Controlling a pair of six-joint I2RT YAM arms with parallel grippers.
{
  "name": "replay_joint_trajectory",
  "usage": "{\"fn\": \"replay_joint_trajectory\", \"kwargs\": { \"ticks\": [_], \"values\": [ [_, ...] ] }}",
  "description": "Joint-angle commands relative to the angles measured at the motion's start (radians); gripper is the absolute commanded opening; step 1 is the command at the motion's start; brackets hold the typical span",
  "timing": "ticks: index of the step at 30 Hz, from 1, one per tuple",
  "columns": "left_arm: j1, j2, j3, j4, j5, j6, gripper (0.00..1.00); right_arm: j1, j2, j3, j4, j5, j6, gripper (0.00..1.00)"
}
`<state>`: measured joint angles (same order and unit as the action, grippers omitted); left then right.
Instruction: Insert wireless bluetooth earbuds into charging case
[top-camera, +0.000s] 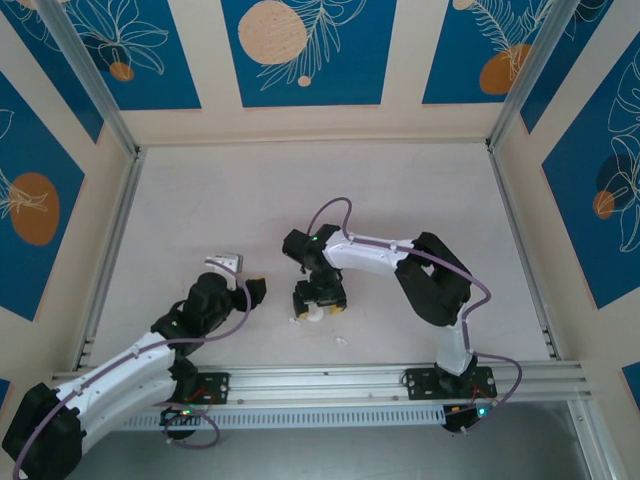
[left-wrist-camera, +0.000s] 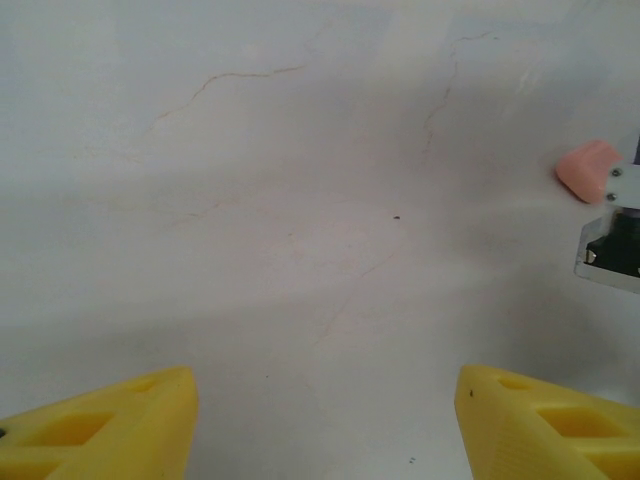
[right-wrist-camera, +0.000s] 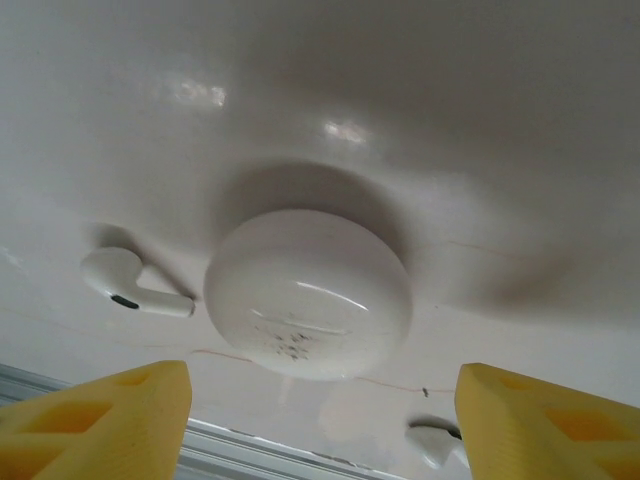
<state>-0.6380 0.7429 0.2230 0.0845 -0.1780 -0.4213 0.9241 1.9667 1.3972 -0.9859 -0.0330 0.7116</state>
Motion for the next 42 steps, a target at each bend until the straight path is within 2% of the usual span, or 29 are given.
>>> {"fn": "replay_joint_trajectory", "kwargs": {
  "ticks": [1,15,18,21,26,32,38,42],
  "values": [
    [-0.005,0.000,-0.014,-0.005,-0.021,-0.017,0.68,0.008,0.023,0.032,-0.020,-0.021,0.023,0.70],
    [-0.004,0.001,-0.010,-0.010,-0.025,-0.008,0.69,0.010,0.109,0.069,-0.011,-0.009,-0.006,0.61],
    [-0.005,0.001,-0.011,-0.013,-0.025,-0.008,0.69,0.012,0.123,0.068,-0.016,-0.006,-0.009,0.56],
    [-0.005,0.001,-0.010,-0.012,-0.025,-0.005,0.69,0.012,0.109,0.055,-0.012,0.007,-0.009,0.47],
    [-0.004,-0.006,-0.024,0.036,0.015,0.049,0.66,-0.005,0.007,-0.008,0.074,0.028,-0.008,0.41],
    [-0.007,-0.018,-0.085,0.268,0.133,0.149,0.61,-0.063,-0.262,-0.214,0.411,-0.014,0.003,0.41],
    [-0.012,0.033,-0.128,0.550,0.288,0.284,0.58,-0.153,-0.498,-0.500,0.924,-0.207,0.054,0.39],
    [-0.017,0.091,-0.141,0.709,0.387,0.370,0.58,-0.184,-0.581,-0.646,1.199,-0.260,0.083,0.39]
  ]
}}
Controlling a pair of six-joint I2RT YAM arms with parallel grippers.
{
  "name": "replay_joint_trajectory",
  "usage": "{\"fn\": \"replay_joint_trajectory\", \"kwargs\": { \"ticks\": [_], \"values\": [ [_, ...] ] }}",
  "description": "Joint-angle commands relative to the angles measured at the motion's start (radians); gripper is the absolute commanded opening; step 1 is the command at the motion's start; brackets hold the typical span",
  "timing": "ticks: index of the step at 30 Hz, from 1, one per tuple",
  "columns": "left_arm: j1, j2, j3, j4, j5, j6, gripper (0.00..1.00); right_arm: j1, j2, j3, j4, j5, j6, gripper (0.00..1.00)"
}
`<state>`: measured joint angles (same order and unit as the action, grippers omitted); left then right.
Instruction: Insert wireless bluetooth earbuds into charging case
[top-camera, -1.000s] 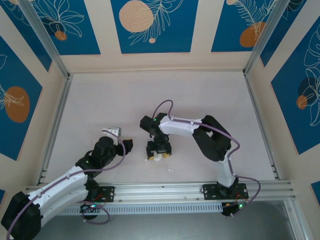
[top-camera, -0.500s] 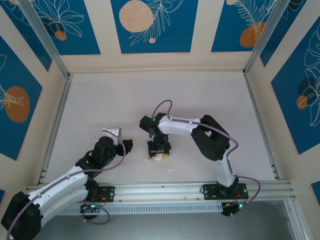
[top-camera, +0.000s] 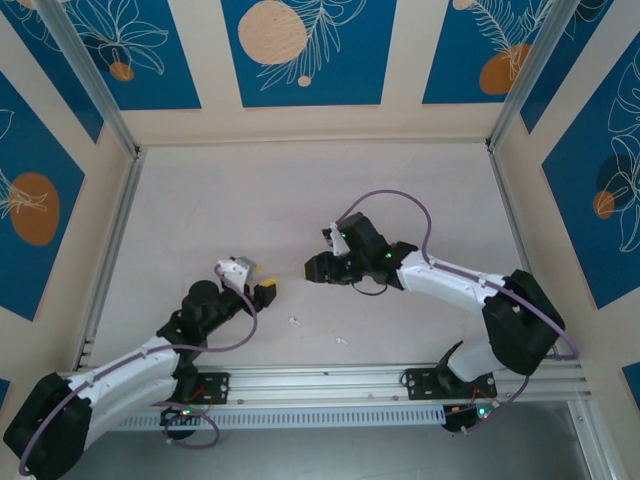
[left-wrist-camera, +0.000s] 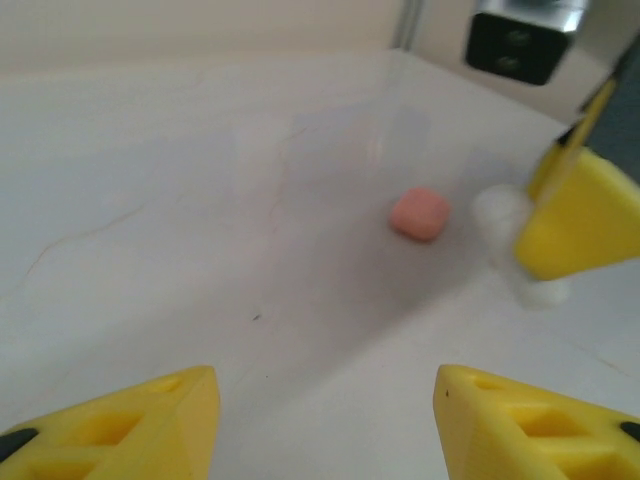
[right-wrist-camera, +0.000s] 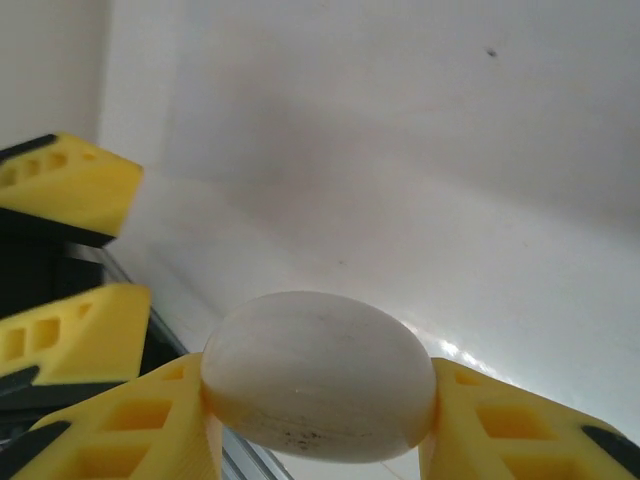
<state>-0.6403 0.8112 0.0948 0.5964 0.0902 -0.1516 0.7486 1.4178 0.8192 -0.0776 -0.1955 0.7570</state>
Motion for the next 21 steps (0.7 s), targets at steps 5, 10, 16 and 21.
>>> {"fn": "replay_joint_trajectory", "kwargs": {
  "ticks": [5,10,16,21],
  "values": [
    [-0.025,0.095,-0.005,0.304,0.243,0.183,0.55,-0.001,-0.056,-0.136,0.451,-0.135,0.062,0.36],
    [-0.038,0.141,0.026,0.311,0.292,0.229,0.54,0.007,-0.076,-0.170,0.543,-0.131,0.085,0.36],
    [-0.043,0.175,0.034,0.388,0.235,0.187,0.52,0.033,-0.085,-0.169,0.549,-0.134,0.084,0.36],
    [-0.045,0.198,0.043,0.442,0.231,0.146,0.52,0.052,-0.078,-0.167,0.556,-0.124,0.091,0.36]
  ]
}}
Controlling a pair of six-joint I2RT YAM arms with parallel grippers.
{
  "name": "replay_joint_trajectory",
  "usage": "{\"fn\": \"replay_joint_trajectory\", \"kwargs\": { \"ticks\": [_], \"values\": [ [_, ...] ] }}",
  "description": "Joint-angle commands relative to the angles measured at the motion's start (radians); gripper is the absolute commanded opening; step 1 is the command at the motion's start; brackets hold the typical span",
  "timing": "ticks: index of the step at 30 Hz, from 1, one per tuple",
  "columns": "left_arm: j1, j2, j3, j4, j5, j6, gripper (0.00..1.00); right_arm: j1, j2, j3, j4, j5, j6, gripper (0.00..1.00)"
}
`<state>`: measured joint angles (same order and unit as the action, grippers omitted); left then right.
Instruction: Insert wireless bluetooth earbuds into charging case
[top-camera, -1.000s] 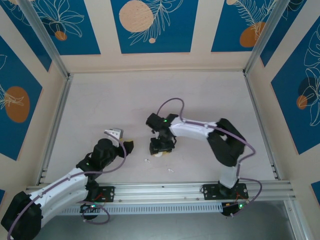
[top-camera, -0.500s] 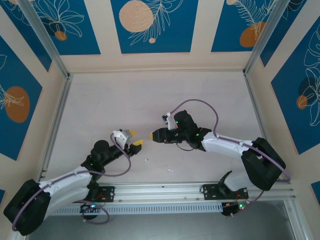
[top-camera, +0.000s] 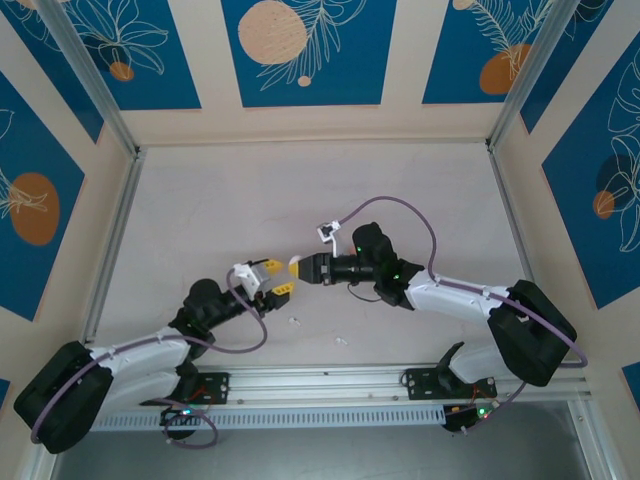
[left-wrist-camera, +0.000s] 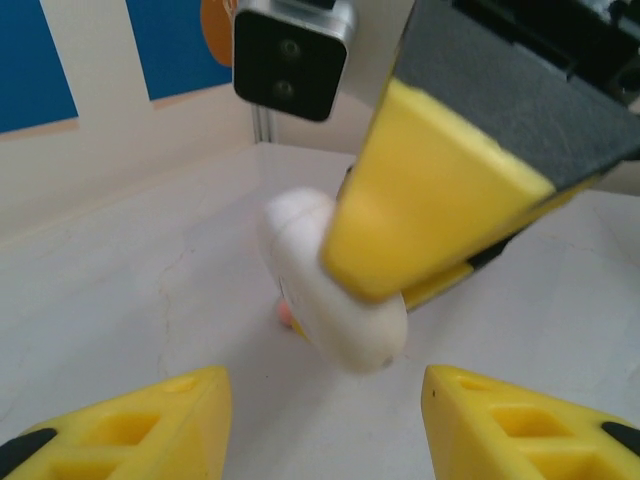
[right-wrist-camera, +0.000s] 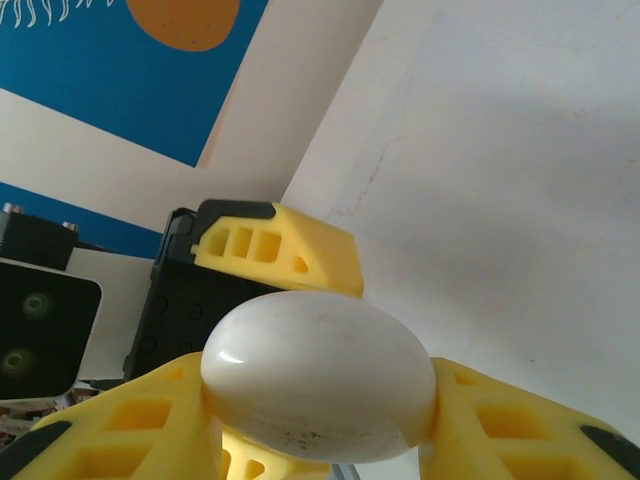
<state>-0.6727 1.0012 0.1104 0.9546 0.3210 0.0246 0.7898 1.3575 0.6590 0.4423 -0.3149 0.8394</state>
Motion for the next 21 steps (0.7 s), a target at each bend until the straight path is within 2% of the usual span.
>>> {"fn": "replay_joint_trajectory", "kwargs": {
  "ticks": [1,12,18,21],
  "values": [
    [-0.013,0.014,0.029,0.092,0.001,-0.037,0.51,0.014,-0.018,-0.006,0.038,-0.003,0.010,0.36],
    [-0.016,0.079,0.055,0.153,-0.007,-0.093,0.45,0.041,-0.015,-0.007,0.054,0.008,0.022,0.38],
    [-0.016,0.094,0.061,0.174,-0.007,-0.104,0.30,0.051,-0.012,-0.004,0.054,0.004,0.019,0.41],
    [-0.016,0.084,0.063,0.157,-0.002,-0.101,0.24,0.052,-0.020,-0.009,0.049,0.003,0.011,0.48]
  ]
}}
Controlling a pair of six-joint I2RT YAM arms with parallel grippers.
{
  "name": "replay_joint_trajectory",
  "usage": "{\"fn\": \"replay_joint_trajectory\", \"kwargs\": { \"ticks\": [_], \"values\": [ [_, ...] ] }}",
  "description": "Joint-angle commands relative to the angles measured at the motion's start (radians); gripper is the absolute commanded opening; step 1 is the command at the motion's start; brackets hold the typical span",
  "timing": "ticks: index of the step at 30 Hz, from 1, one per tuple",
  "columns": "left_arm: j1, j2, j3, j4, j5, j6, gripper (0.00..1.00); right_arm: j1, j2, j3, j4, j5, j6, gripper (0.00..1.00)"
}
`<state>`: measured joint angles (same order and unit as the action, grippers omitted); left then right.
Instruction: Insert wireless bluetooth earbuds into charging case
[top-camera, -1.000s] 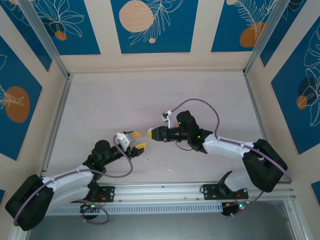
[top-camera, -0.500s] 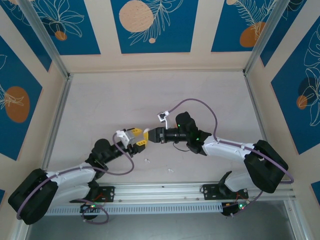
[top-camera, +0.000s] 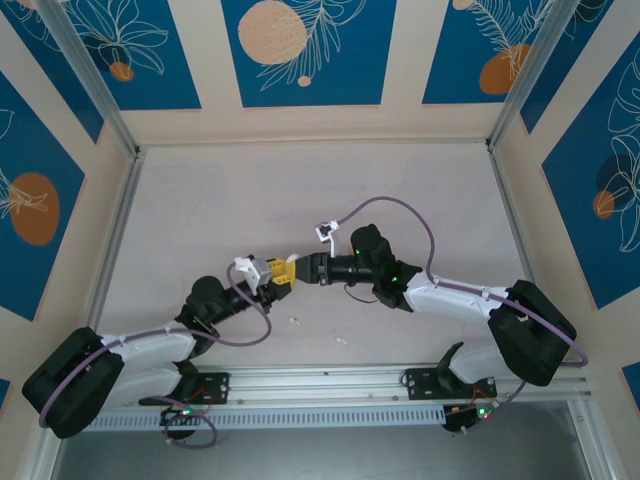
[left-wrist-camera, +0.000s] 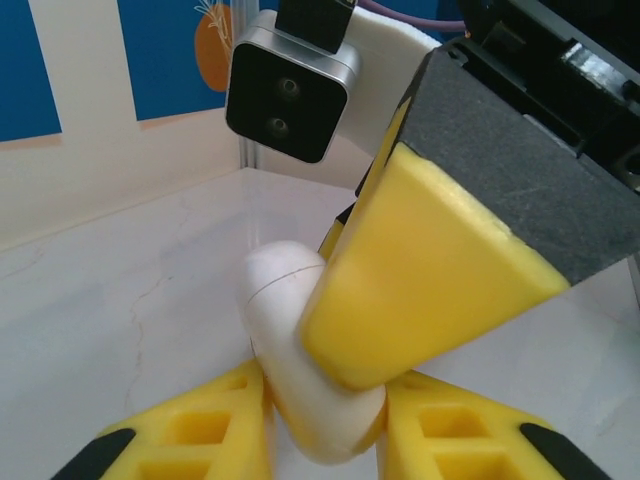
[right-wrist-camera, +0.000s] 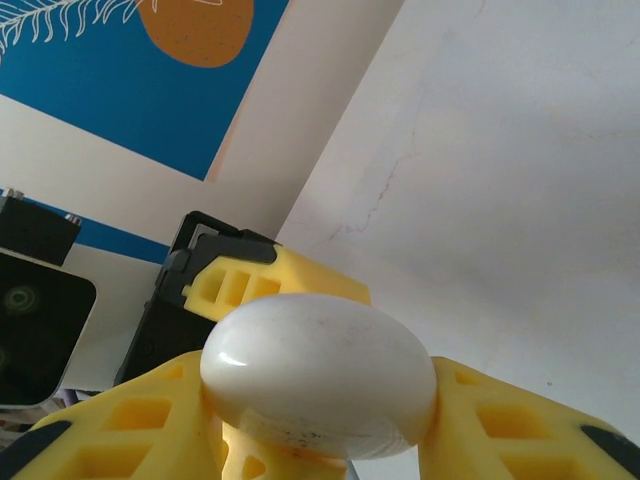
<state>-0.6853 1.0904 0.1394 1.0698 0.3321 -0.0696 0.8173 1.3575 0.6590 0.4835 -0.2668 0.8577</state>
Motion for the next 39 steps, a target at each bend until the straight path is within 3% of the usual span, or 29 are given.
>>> {"fn": "replay_joint_trajectory", "kwargs": {
  "ticks": [1,5,10,13,18,28,39],
  "values": [
    [-0.003,-0.010,0.036,0.028,-0.009,-0.006,0.22,0.023,-0.029,-0.014,0.002,-0.040,-0.017,0.51],
    [-0.003,-0.037,0.040,-0.024,-0.008,-0.002,0.19,0.015,-0.109,-0.030,-0.082,0.004,-0.108,0.61],
    [-0.003,-0.066,0.063,-0.095,0.043,0.012,0.18,-0.015,-0.277,-0.083,-0.178,0.084,-0.248,0.66],
    [-0.003,-0.061,0.073,-0.102,0.096,0.024,0.18,-0.044,-0.360,-0.117,-0.189,0.062,-0.338,0.68],
    [-0.003,-0.029,0.089,-0.060,0.226,0.033,0.18,-0.124,-0.420,-0.120,-0.259,-0.135,-0.598,0.63],
    [-0.003,0.016,0.125,-0.003,0.432,0.025,0.18,-0.202,-0.454,-0.056,-0.462,-0.396,-1.142,0.66],
    [-0.003,0.053,0.124,0.087,0.501,0.027,0.18,-0.227,-0.270,0.104,-0.598,-0.568,-1.262,0.63]
  ]
}}
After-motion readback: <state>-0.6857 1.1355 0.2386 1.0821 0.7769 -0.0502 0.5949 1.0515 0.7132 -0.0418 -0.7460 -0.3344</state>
